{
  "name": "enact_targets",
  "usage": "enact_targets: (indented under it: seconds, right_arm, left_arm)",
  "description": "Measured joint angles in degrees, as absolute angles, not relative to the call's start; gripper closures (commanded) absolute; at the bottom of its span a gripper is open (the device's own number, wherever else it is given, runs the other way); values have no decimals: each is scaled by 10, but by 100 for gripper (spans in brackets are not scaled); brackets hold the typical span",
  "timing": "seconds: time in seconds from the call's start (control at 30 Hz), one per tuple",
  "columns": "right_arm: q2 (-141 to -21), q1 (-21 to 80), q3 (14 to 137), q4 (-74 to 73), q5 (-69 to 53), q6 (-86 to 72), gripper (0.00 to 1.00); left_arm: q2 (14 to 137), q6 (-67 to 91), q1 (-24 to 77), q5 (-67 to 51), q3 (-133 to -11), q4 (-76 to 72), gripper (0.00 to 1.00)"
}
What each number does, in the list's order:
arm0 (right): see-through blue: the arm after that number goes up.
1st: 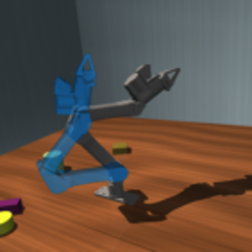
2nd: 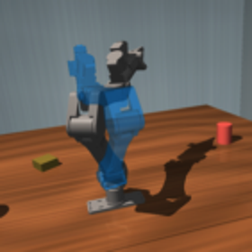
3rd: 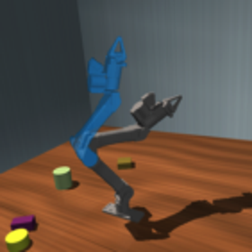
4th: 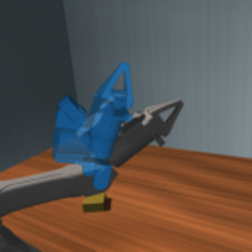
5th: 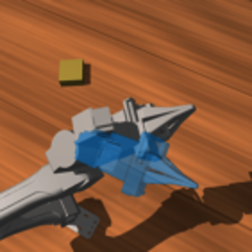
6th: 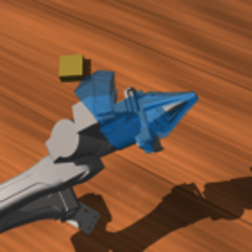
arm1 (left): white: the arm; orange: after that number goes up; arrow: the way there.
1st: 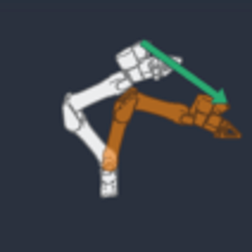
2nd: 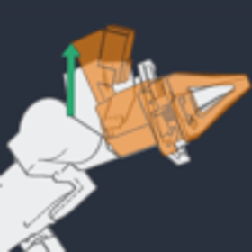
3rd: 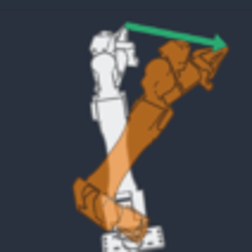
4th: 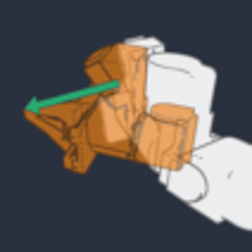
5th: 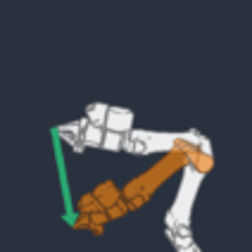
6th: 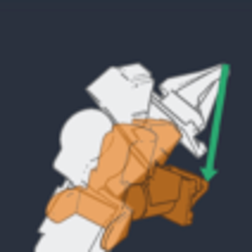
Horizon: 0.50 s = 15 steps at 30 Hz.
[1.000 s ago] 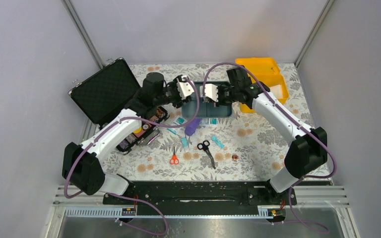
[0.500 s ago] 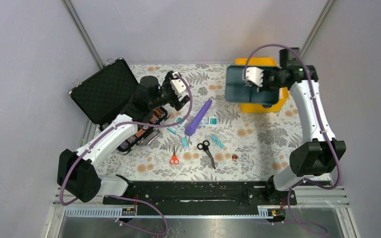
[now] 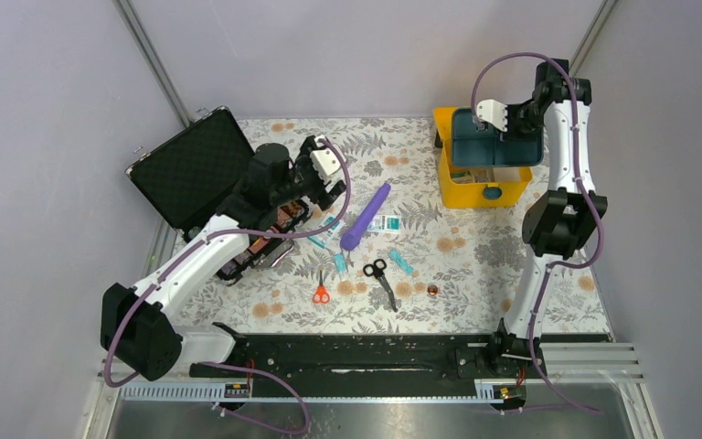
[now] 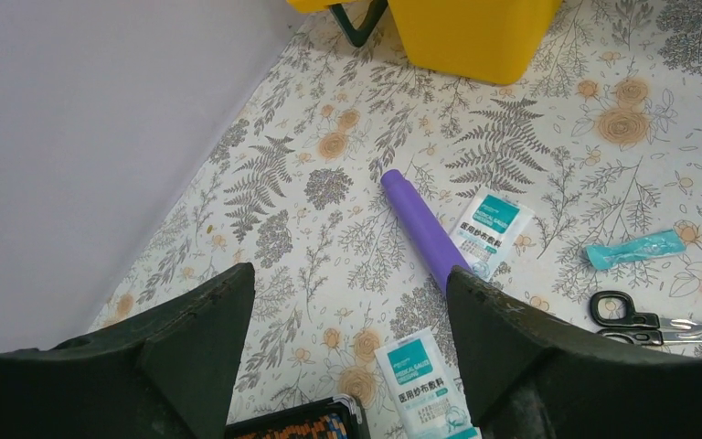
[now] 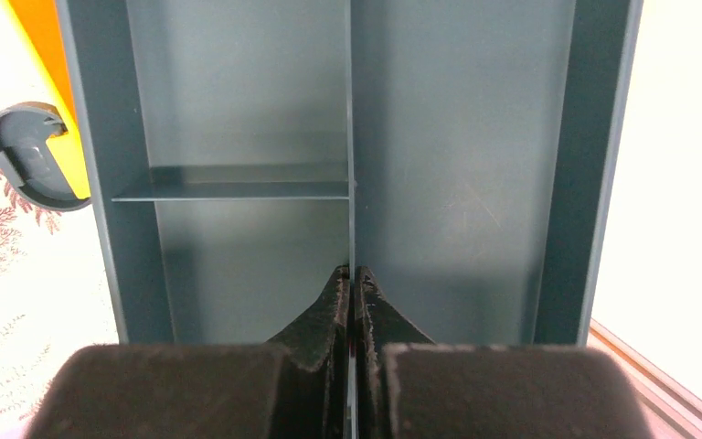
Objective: Organize the medicine kit
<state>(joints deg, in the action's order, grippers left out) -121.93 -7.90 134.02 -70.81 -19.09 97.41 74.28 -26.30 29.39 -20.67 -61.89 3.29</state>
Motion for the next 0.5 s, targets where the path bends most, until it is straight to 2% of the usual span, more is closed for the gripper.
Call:
enact_targets:
  seconds: [0.5]
  right_arm:
    - [-1237, -80, 1306, -713, -191, 1049, 100]
  left_arm:
    - [713, -262, 294, -181, -595, 72, 23]
